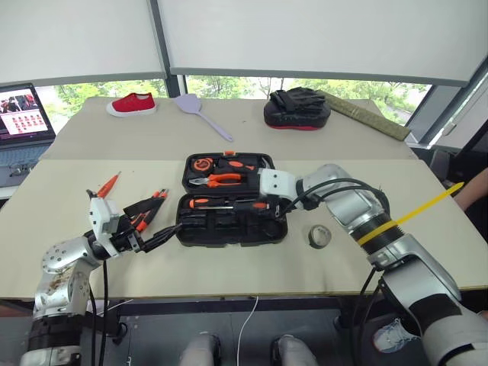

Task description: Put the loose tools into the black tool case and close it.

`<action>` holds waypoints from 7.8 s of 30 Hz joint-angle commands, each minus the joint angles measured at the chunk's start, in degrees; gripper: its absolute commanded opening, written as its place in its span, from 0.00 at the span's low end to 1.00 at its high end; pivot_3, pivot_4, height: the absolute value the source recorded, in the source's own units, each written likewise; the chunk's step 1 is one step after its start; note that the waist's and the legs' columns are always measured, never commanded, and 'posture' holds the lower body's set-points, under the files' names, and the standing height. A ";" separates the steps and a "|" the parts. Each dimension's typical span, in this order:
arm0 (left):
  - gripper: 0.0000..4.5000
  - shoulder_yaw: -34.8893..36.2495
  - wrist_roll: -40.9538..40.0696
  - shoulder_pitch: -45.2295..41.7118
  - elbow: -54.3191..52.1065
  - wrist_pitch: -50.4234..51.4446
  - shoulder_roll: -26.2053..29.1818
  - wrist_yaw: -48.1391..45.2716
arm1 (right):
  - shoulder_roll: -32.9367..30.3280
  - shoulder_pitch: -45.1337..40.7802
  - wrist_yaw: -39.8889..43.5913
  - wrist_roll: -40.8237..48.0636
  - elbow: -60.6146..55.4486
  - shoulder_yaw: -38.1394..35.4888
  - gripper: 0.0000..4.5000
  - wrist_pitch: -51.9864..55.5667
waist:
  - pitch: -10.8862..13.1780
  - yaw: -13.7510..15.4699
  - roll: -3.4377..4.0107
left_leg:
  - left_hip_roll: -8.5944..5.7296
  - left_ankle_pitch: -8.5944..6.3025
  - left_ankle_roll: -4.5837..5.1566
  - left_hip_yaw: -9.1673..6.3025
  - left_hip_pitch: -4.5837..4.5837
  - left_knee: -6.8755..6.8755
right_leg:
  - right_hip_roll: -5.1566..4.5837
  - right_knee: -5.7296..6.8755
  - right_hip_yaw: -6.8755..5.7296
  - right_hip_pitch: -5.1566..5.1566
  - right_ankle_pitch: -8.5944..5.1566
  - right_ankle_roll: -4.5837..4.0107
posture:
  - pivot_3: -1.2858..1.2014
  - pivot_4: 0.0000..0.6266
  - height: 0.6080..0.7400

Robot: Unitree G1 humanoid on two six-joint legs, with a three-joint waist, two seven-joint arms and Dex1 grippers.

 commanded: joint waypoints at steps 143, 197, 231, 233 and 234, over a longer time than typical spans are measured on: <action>0.11 -24.06 29.45 -33.74 27.30 -12.23 5.77 -12.53 | -10.06 47.34 -9.10 40.12 -50.83 -41.05 1.00 -1.37 | 0.29 1.07 -0.88 | 0.99 -0.05 -0.71 0.76 0.43 -0.02 | 0.49 0.16 -0.17 0.08 -0.34 -0.11 | 0.52 0.24 1.00; 0.07 -17.83 20.29 -35.82 35.46 -11.38 -1.26 -14.46 | -9.28 49.60 -9.41 40.38 -51.85 -40.29 1.00 -0.98 | 0.27 1.12 -0.85 | 0.98 -0.07 -0.65 0.75 0.46 0.16 | 0.49 0.26 -0.14 0.16 -0.34 -0.06 | 0.52 0.24 1.00; 0.48 -3.25 8.70 -23.24 27.75 -1.97 1.73 -6.35 | -5.37 45.81 -6.28 36.15 -45.19 -36.71 1.00 -8.71 | 0.24 -0.15 -0.82 | 1.08 -0.08 -0.64 0.71 0.62 0.17 | 0.54 0.33 -0.11 0.21 -0.33 -0.10 | 0.52 0.24 1.00; 0.65 0.07 6.97 -17.95 23.19 0.74 4.46 -4.44 | -5.11 46.13 -4.96 36.30 -44.53 -36.79 1.00 -9.97 | 0.24 -0.53 -0.81 | 1.08 -0.09 -0.63 0.70 0.63 0.10 | 0.54 0.32 -0.10 0.19 -0.33 -0.11 | 0.52 0.24 1.00; 0.73 2.56 6.55 -14.59 21.57 1.38 6.34 -2.94 | -4.84 46.24 -3.97 36.99 -44.24 -36.92 1.00 -10.77 | 0.24 -0.58 -0.81 | 1.08 -0.10 -0.62 0.70 0.64 0.06 | 0.54 0.31 -0.10 0.19 -0.33 -0.11 | 0.52 0.24 1.00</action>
